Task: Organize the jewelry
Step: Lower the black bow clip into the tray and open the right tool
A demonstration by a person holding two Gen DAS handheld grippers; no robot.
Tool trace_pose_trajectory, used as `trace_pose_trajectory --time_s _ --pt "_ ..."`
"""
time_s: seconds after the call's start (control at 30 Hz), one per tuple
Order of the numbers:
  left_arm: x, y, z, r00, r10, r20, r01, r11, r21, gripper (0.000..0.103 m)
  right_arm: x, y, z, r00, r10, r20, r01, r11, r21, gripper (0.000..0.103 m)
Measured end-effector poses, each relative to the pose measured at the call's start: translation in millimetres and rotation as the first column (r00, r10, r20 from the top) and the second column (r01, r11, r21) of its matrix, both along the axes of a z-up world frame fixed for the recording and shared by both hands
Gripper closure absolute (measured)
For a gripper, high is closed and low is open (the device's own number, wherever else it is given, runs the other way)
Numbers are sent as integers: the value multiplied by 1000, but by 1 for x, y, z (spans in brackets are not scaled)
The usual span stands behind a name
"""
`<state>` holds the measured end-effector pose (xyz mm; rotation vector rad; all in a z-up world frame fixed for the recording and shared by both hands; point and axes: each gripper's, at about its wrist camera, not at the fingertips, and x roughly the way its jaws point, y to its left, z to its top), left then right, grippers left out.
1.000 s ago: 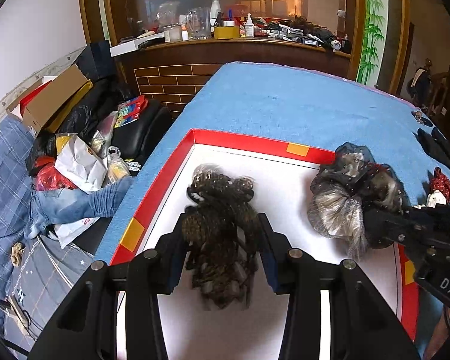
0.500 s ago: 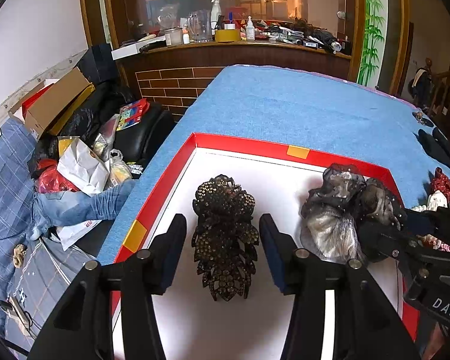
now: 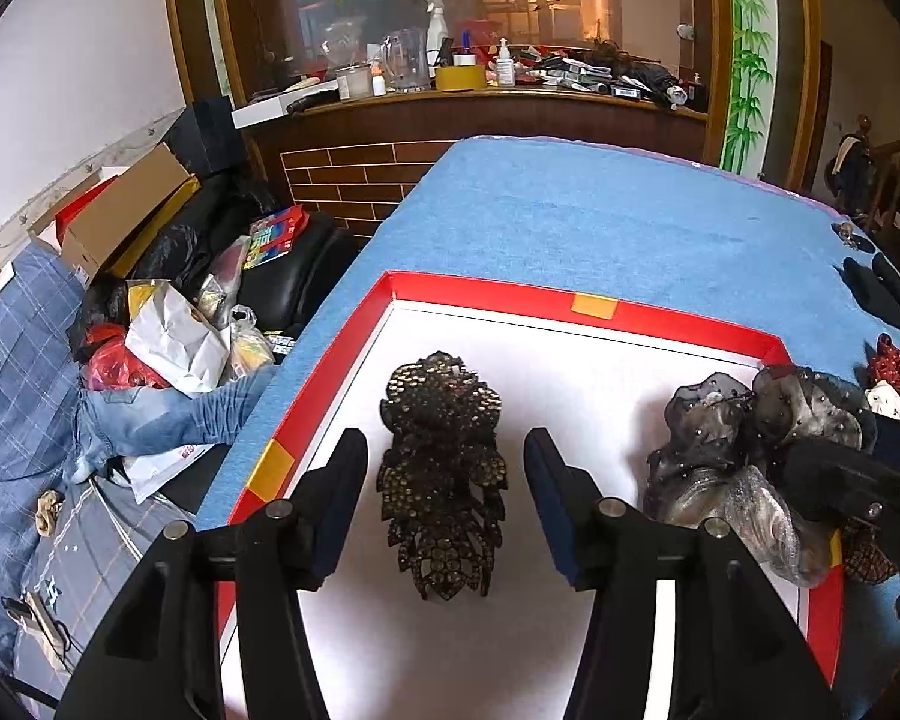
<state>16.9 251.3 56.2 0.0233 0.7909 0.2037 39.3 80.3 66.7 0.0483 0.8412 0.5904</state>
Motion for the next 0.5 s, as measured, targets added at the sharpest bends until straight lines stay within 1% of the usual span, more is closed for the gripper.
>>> trace_pose_trajectory --time_s 0.1,0.17,0.23,0.33,0.5 --pt "3 -7 -4 1000 -7 -6 7 1000 -8 50 -1 -4 0 1000 -2 -5 2 1000 17 56" --pt "4 -11 -6 1000 -10 -11 11 1000 5 50 -1 -6 1 1000 -1 -9 2 999 37 54" --pt "3 -13 -4 1000 -14 -1 14 1000 2 50 -3 -9 2 1000 -5 -5 5 999 40 42" --pt "2 -11 -1 1000 -12 12 13 1000 -25 50 -7 -15 10 1000 3 19 -4 997 74 33" --pt "-4 -17 4 1000 -21 24 21 999 -38 50 -11 -25 17 1000 -6 31 3 995 103 33"
